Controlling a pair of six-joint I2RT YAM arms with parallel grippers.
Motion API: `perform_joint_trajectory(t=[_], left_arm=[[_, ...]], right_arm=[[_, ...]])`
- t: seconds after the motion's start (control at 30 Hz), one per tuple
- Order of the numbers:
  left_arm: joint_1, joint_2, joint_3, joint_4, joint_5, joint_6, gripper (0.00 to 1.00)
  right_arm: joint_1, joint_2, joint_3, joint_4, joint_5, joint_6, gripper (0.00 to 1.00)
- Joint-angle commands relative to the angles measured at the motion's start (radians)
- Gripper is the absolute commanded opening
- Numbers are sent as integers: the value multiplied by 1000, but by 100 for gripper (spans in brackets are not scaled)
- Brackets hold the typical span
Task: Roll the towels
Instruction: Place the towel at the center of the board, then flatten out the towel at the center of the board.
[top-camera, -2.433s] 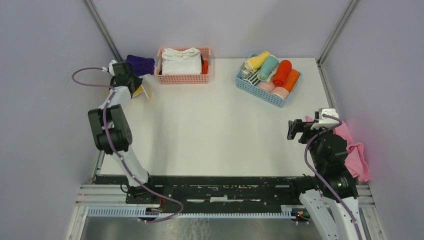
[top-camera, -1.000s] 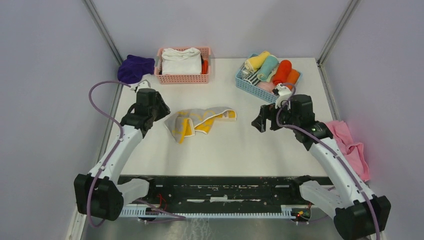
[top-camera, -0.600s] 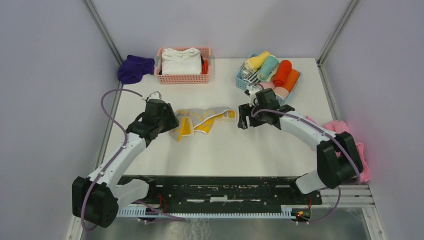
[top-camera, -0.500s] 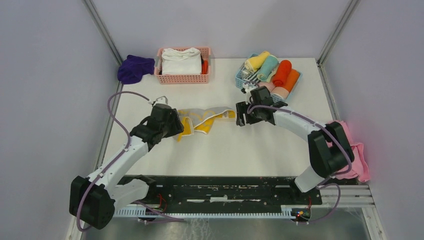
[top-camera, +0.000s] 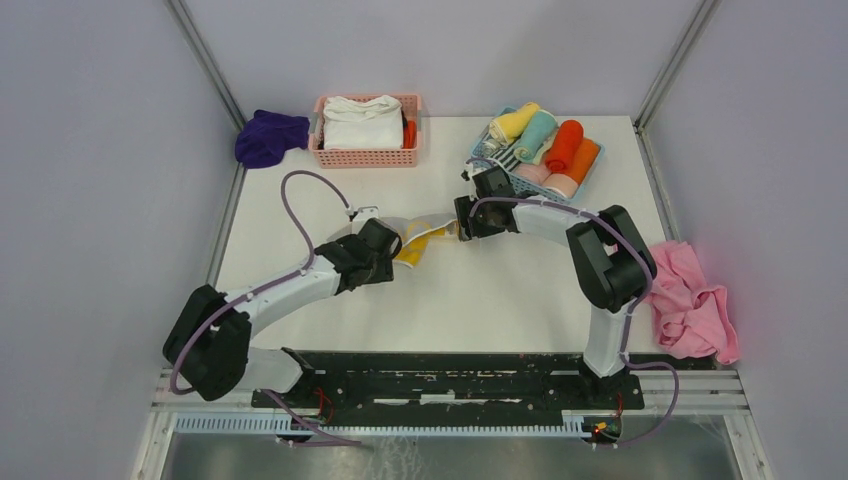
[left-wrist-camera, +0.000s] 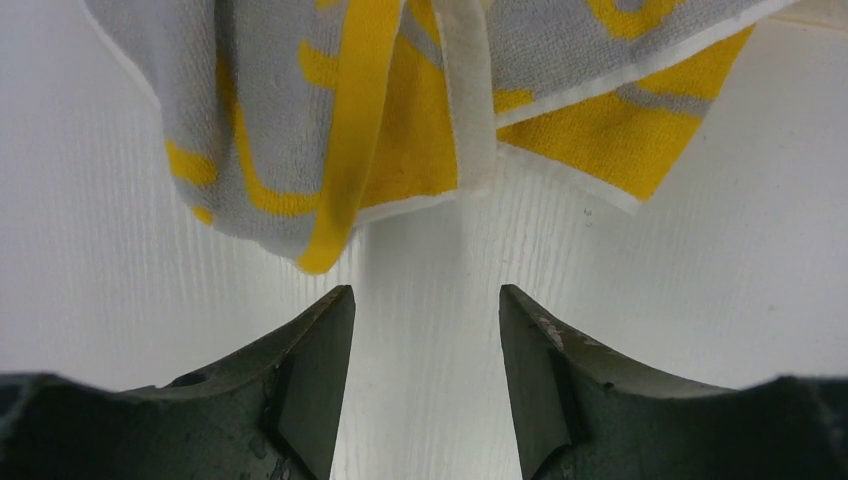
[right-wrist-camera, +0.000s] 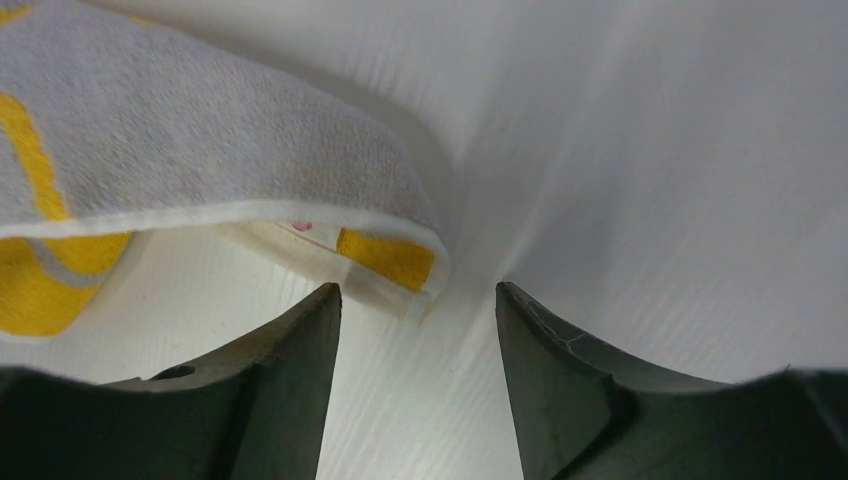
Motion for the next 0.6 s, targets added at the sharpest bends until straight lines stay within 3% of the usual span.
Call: perform_joint_trajectory(t=[0.0,0.17,0.47,0.57], left_arm=[[-22,66,66,62,-118,20,62],[-44,136,96,77,-157,39,62],[-83,272,164,85,-227,73,59],[-87,323,186,85,-235,76,56]], right_arm=[[10,45,61,31,-11,24,65],[11,71,56,27,-12,34,58],[11,32,10,32,-29,37,24],[11,23,2,30,-31,37,18]])
